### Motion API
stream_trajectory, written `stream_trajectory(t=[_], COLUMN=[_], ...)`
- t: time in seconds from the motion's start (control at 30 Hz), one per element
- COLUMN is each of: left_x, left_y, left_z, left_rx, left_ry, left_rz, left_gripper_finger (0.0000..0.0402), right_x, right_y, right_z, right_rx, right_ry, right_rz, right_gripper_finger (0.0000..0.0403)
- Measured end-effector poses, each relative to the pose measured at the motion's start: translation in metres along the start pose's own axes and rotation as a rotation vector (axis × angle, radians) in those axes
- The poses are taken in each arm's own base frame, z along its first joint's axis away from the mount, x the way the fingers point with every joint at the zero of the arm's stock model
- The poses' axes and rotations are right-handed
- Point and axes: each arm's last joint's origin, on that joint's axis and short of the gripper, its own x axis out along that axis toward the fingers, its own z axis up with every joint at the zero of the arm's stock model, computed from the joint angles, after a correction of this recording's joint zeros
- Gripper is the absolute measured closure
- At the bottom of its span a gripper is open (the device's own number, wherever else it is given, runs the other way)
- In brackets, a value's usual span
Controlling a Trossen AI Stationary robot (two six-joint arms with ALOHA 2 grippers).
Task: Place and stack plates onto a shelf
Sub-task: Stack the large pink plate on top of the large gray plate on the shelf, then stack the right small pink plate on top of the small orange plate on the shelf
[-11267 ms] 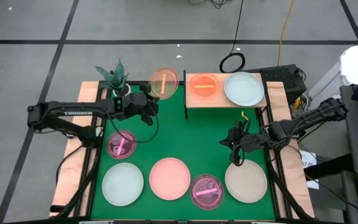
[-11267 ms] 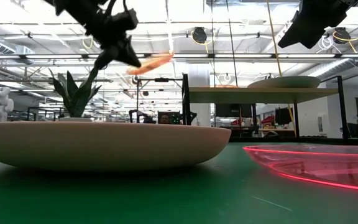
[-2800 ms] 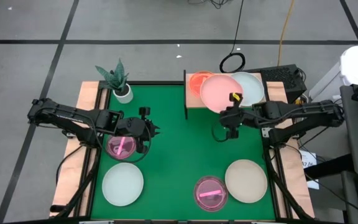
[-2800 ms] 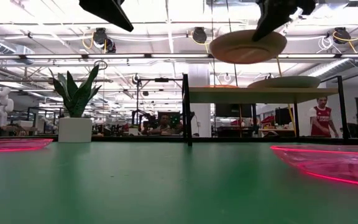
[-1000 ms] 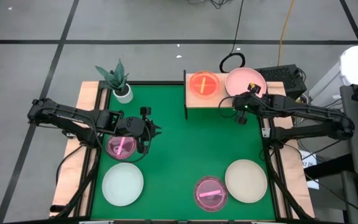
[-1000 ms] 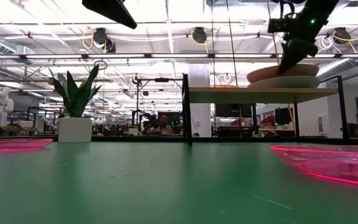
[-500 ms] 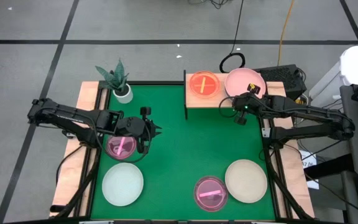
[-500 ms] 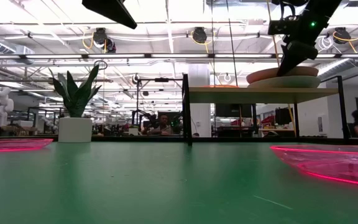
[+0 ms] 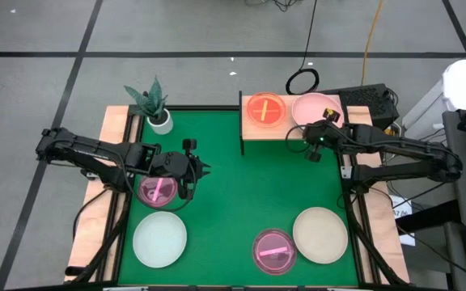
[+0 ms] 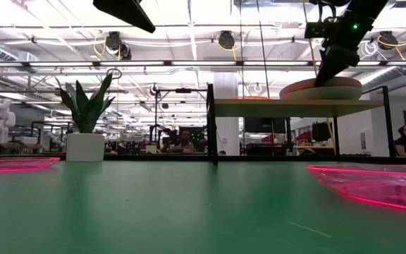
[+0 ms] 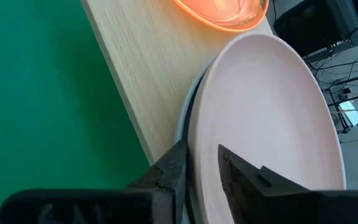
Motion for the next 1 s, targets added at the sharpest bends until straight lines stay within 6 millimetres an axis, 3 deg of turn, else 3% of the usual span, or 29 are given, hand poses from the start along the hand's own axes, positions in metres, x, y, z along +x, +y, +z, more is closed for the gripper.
stream_trajectory(t=[0.47,0.73,1.0], left_x=[0.0,0.0,0.008], left_y=[0.0,0.0,-0.01], left_z=[0.0,0.0,0.006], left_rx=[-0.007,-0.031,-0.041], left_ry=[0.0,-0.002,-0.038], left_rz=[-0.002,-0.012,-0.065], left_gripper_finger=[0.0323,0.0323,0.0323], right_x=[-0.02,-0.032,-0.04], right_y=[0.003,0.019,0.045], right_z=[-0.001,0.007,0.012], right_rx=[0.081,0.184,0.18], right_ry=[-0.142,-0.242,-0.383], right_rz=[0.05,0.29,0.411], right_gripper_finger=[0.0303,0.0303,0.0303])
